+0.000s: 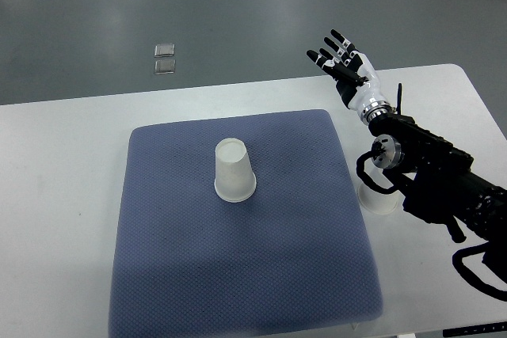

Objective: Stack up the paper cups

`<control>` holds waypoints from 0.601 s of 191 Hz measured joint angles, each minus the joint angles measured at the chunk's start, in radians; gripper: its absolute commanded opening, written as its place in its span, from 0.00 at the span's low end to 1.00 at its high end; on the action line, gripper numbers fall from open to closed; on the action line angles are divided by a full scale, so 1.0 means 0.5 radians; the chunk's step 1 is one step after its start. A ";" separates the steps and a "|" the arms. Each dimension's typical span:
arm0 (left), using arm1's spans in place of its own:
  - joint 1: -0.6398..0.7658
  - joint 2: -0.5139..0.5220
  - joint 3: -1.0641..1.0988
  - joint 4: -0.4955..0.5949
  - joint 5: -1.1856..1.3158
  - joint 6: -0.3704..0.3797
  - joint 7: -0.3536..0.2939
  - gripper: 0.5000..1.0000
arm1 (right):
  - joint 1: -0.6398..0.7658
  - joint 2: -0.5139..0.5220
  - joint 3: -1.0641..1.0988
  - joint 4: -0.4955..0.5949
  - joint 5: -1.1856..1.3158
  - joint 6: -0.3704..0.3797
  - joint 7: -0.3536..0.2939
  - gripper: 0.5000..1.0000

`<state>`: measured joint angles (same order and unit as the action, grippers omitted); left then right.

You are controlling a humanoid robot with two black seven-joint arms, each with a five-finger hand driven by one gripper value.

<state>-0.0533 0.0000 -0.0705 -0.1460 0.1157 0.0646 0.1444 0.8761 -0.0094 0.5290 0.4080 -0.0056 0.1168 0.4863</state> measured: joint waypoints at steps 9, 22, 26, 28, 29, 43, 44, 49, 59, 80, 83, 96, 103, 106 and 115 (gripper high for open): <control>0.001 0.000 0.000 0.000 0.000 0.000 0.000 1.00 | -0.005 -0.011 0.001 0.019 0.003 -0.005 0.000 0.83; 0.001 0.000 0.000 0.001 0.000 0.000 0.000 1.00 | -0.007 -0.024 0.001 0.038 0.005 -0.009 0.000 0.83; 0.001 0.000 0.000 0.001 0.000 0.000 0.000 1.00 | -0.007 -0.027 0.001 0.042 0.005 -0.010 0.000 0.83; 0.001 0.000 0.000 0.001 0.000 0.000 0.000 1.00 | -0.007 -0.029 0.001 0.045 0.005 -0.011 0.000 0.83; 0.001 0.000 0.000 0.001 0.000 0.000 0.000 1.00 | -0.007 -0.030 0.001 0.046 0.005 -0.011 0.000 0.83; 0.000 0.000 0.000 0.001 0.000 0.000 0.000 1.00 | 0.000 -0.049 0.000 0.073 -0.008 -0.024 -0.005 0.83; 0.000 0.000 0.000 0.001 0.000 0.000 0.000 1.00 | 0.001 -0.053 -0.001 0.077 -0.010 -0.027 -0.007 0.83; 0.000 0.000 0.000 0.001 0.000 0.000 0.000 1.00 | 0.006 -0.063 -0.005 0.088 -0.015 -0.035 -0.011 0.83; 0.000 0.000 0.000 0.001 0.000 0.000 0.000 1.00 | 0.027 -0.093 -0.024 0.116 -0.032 -0.048 -0.019 0.83; 0.000 0.000 0.001 0.001 0.000 0.000 0.000 1.00 | 0.068 -0.218 -0.059 0.216 -0.206 -0.058 -0.028 0.83; 0.000 0.000 0.001 0.001 0.000 0.000 0.000 1.00 | 0.070 -0.246 -0.063 0.237 -0.246 -0.059 -0.029 0.83; 0.000 0.000 0.001 0.001 0.000 0.000 0.000 1.00 | 0.074 -0.392 -0.075 0.363 -0.441 -0.060 -0.030 0.83; 0.000 0.000 0.001 0.001 0.000 0.000 0.000 1.00 | 0.074 -0.466 -0.079 0.435 -0.536 -0.058 -0.031 0.83; 0.000 0.000 0.001 0.001 0.000 0.000 0.000 1.00 | 0.074 -0.509 -0.083 0.477 -0.588 -0.055 -0.031 0.83; 0.000 0.000 0.001 0.001 0.000 0.000 -0.001 1.00 | 0.074 -0.616 -0.101 0.573 -0.702 -0.047 -0.035 0.83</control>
<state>-0.0533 0.0000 -0.0702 -0.1457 0.1157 0.0646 0.1440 0.9132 -0.3173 0.4783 0.6943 -0.3569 0.0931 0.4686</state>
